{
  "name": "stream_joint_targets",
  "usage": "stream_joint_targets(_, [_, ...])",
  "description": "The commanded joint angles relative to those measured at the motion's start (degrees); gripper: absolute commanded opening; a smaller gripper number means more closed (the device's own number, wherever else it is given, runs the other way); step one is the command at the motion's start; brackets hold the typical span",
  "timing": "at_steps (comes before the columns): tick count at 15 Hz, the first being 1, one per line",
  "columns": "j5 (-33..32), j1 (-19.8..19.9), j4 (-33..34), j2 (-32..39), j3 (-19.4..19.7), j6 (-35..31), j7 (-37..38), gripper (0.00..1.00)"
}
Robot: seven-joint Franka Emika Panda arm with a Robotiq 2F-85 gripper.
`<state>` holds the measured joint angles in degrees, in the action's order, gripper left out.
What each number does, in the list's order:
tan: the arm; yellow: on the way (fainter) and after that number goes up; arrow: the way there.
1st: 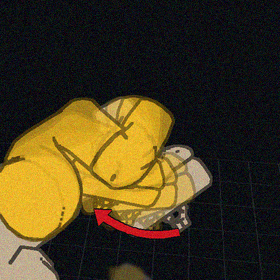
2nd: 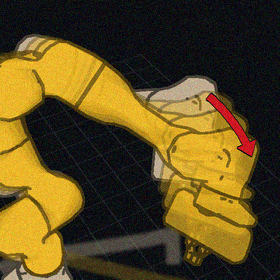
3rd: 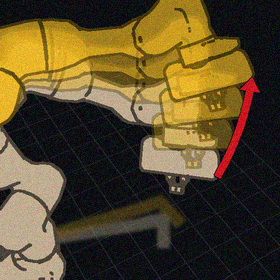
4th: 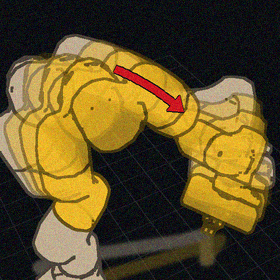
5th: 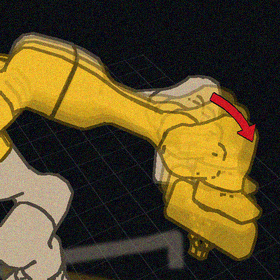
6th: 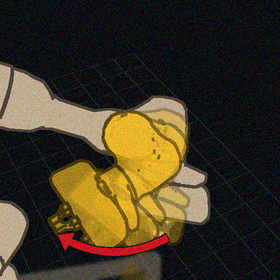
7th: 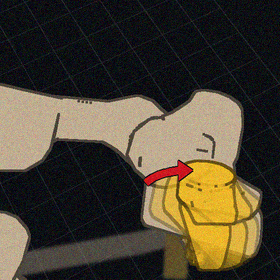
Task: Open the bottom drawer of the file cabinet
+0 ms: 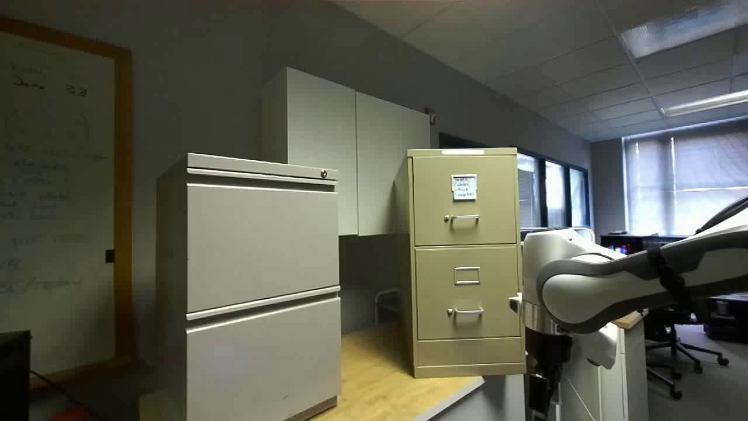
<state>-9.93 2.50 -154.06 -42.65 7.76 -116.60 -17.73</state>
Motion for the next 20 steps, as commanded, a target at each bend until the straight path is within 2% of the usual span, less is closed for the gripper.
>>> stream_joint_targets(1, [-0.1,-0.2,0.1,0.0,0.1,0.2,0.1,1.0])
stream_joint_targets(11, [0.5,0.5,0.4,0.8,0.8,0.1,1.2,1.0])
stream_joint_targets(15, [1.7,2.0,2.4,3.3,3.8,-2.2,1.1,1.0])
stream_joint_targets(20, [6.4,2.3,9.1,9.2,10.0,-7.7,-1.5,1.0])
